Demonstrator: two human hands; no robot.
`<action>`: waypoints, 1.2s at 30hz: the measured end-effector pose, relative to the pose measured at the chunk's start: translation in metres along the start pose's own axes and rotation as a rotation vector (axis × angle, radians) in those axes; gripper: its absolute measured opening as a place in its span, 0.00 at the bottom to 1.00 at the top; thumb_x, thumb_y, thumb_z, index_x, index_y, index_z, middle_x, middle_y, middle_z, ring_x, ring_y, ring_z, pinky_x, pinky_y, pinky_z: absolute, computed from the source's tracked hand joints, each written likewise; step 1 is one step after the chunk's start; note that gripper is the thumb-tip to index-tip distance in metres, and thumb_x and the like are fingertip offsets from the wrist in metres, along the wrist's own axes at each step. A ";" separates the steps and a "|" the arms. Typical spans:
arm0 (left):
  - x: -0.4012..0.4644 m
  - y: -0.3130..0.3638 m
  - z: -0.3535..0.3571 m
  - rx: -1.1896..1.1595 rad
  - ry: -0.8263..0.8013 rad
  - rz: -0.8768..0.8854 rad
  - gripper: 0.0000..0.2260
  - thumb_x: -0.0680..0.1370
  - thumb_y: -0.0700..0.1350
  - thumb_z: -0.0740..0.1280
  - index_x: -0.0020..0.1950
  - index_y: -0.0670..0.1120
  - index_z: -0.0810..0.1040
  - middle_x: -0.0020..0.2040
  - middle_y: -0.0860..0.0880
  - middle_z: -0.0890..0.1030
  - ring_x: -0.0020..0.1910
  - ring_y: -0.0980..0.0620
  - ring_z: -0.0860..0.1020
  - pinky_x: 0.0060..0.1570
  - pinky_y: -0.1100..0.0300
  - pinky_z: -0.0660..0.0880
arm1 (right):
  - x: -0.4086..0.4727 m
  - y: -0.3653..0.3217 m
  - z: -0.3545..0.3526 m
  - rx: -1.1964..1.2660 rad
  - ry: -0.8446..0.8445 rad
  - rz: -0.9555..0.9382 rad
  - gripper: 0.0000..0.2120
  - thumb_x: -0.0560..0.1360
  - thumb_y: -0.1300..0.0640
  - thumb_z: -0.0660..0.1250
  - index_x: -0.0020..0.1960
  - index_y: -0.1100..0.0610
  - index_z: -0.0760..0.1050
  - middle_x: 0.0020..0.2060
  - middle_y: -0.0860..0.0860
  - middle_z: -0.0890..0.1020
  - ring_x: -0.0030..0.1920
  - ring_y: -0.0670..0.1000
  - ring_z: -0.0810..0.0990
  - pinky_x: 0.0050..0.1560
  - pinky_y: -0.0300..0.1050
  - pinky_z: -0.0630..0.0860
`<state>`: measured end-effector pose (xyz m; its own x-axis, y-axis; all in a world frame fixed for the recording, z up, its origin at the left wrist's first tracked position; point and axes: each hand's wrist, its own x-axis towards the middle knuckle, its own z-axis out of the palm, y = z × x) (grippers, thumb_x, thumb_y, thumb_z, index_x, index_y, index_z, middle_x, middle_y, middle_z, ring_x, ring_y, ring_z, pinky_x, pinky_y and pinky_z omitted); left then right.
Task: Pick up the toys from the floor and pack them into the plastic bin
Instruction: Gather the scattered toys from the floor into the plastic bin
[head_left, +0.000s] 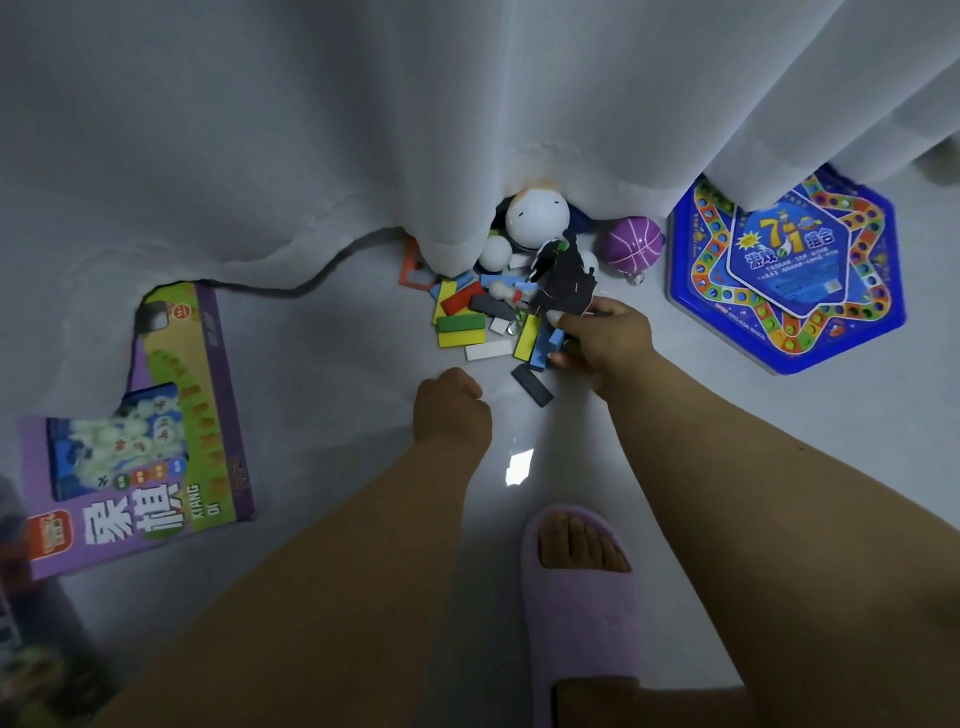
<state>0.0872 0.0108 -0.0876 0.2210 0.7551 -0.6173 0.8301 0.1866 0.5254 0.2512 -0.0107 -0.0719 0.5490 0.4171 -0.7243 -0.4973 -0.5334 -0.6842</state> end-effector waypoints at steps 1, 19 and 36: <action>-0.001 0.000 -0.002 -0.164 -0.009 -0.077 0.04 0.76 0.36 0.65 0.44 0.43 0.77 0.52 0.41 0.80 0.49 0.43 0.80 0.54 0.52 0.78 | -0.002 -0.001 0.000 0.028 -0.002 0.011 0.15 0.69 0.66 0.74 0.55 0.62 0.78 0.47 0.56 0.79 0.41 0.55 0.78 0.31 0.44 0.82; -0.112 0.028 -0.136 -1.462 -0.137 -0.337 0.26 0.83 0.54 0.49 0.53 0.35 0.76 0.44 0.39 0.81 0.51 0.44 0.79 0.55 0.50 0.75 | -0.173 -0.034 0.068 -0.098 -0.535 -0.140 0.12 0.70 0.66 0.72 0.53 0.58 0.79 0.47 0.55 0.82 0.40 0.52 0.83 0.33 0.45 0.82; -0.259 -0.113 -0.329 -1.511 0.390 -0.239 0.19 0.81 0.49 0.53 0.51 0.41 0.80 0.43 0.40 0.84 0.35 0.43 0.84 0.29 0.48 0.79 | -0.389 0.004 0.233 -0.309 -1.009 -0.326 0.13 0.72 0.67 0.70 0.57 0.65 0.76 0.40 0.54 0.80 0.35 0.50 0.79 0.31 0.41 0.80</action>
<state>-0.2317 0.0010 0.2051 -0.1732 0.6819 -0.7107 -0.4843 0.5693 0.6643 -0.1211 -0.0041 0.1875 -0.2469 0.9048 -0.3468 -0.1616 -0.3913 -0.9060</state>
